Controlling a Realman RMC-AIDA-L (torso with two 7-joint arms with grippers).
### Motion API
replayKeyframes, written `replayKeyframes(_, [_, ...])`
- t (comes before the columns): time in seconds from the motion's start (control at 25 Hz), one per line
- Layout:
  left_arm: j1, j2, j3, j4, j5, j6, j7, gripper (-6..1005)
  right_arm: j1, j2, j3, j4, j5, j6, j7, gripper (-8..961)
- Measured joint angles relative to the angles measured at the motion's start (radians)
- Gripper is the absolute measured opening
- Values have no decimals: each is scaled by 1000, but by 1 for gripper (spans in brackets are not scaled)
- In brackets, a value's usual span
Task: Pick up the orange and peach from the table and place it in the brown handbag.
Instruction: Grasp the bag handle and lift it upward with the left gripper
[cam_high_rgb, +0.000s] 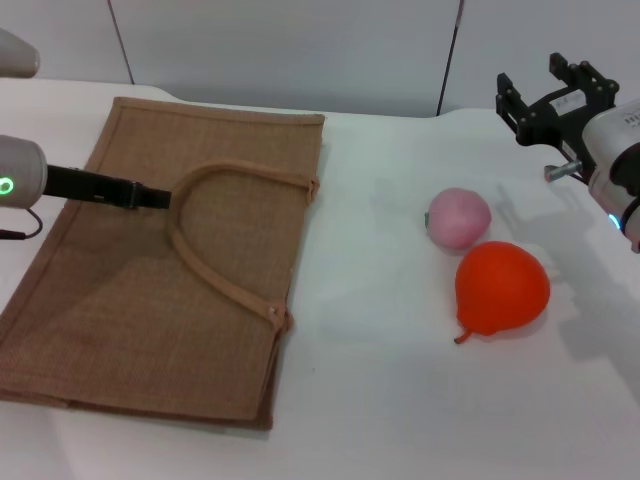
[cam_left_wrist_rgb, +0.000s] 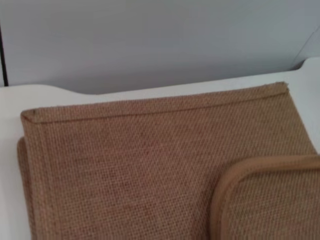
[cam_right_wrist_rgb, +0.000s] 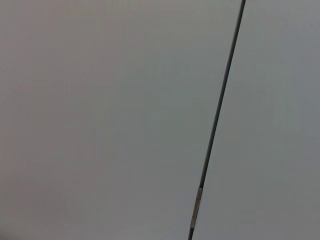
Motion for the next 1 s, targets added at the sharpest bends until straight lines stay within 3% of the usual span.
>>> replayKeyframes(0.4, [-13, 3, 10, -34, 1, 37, -5, 409, 0, 1, -1, -5, 0, 7, 0, 639])
replayKeyframes(0.64, [-21, 3, 10, -35, 6, 50, -5, 499, 0, 1, -1, -10, 0, 8, 0, 639])
replayKeyframes(1.0, [-30, 0, 14, -61, 9, 86, -5, 488, 0, 1, -1, -10, 0, 8, 0, 639])
